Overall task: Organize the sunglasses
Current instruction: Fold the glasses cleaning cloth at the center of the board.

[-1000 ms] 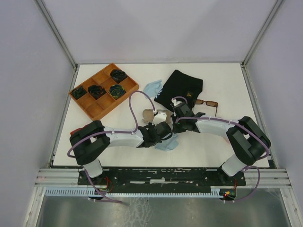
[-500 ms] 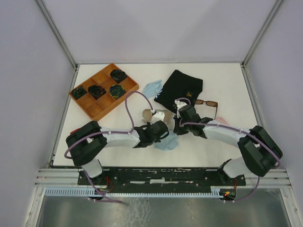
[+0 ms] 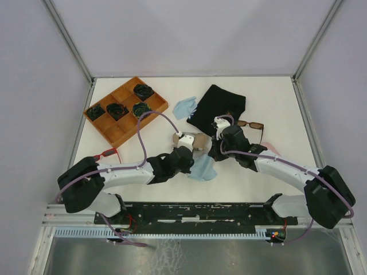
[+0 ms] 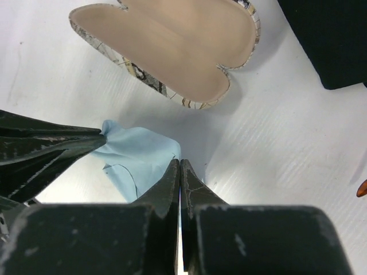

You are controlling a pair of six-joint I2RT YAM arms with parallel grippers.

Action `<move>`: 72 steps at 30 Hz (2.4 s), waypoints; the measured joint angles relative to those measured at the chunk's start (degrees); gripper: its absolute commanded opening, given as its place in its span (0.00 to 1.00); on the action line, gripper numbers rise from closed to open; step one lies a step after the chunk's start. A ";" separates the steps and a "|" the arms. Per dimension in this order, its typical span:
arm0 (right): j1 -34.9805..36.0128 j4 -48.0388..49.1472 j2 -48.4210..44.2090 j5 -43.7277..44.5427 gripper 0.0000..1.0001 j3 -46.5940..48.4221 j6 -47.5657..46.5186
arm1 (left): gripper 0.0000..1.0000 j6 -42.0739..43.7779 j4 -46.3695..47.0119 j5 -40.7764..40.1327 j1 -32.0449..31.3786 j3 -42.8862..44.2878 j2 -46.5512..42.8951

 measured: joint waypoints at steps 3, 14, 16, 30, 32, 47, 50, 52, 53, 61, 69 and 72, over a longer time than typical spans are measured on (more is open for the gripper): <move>0.00 -0.81 -2.38 -0.72 0.00 -0.57 0.11 | 0.03 0.66 0.55 1.05 0.00 -1.60 -3.89; 0.11 -6.51 -11.78 -1.84 0.00 -0.63 1.27 | 0.03 3.32 1.70 5.92 0.00 -5.07 -14.14; 0.48 -7.74 -13.64 -1.84 0.00 -0.63 1.36 | 0.03 3.43 1.73 6.64 0.00 -5.33 -14.95; 9.40 -16.65 -21.33 -0.39 0.00 -0.57 6.60 | 0.03 4.66 -3.76 8.85 -4.13 -5.77 -22.84; 9.99 -18.84 -21.92 -0.20 0.00 -0.28 8.11 | 0.03 4.66 -5.88 9.03 -4.42 -5.60 -24.24; 10.10 -20.39 -11.41 6.36 0.00 1.57 11.58 | 0.03 4.68 -2.97 5.31 -4.04 -5.62 -14.01; 9.77 -14.40 -10.58 8.70 0.00 -1.29 9.94 | 0.03 5.09 1.73 3.50 -3.34 -7.37 -12.41; 9.53 -10.54 -10.16 9.90 0.00 -3.65 8.70 | 0.03 6.05 6.05 2.14 -2.62 -8.48 -11.54; 9.42 -8.72 -9.97 10.51 0.00 -4.74 8.11 | 0.03 6.45 7.52 1.90 -2.36 -8.74 -11.17; 8.87 4.96 -9.73 13.44 0.00 -11.76 4.17 | 0.03 10.47 19.89 1.27 -0.85 -11.74 -7.41; 8.72 15.54 -10.82 13.77 0.00 -18.16 2.32 | 0.03 11.21 27.65 2.54 -0.74 -16.39 -4.94; 8.72 18.32 -11.45 13.66 0.00 -19.80 1.97 | 0.03 11.21 29.81 2.82 -0.63 -17.68 -4.79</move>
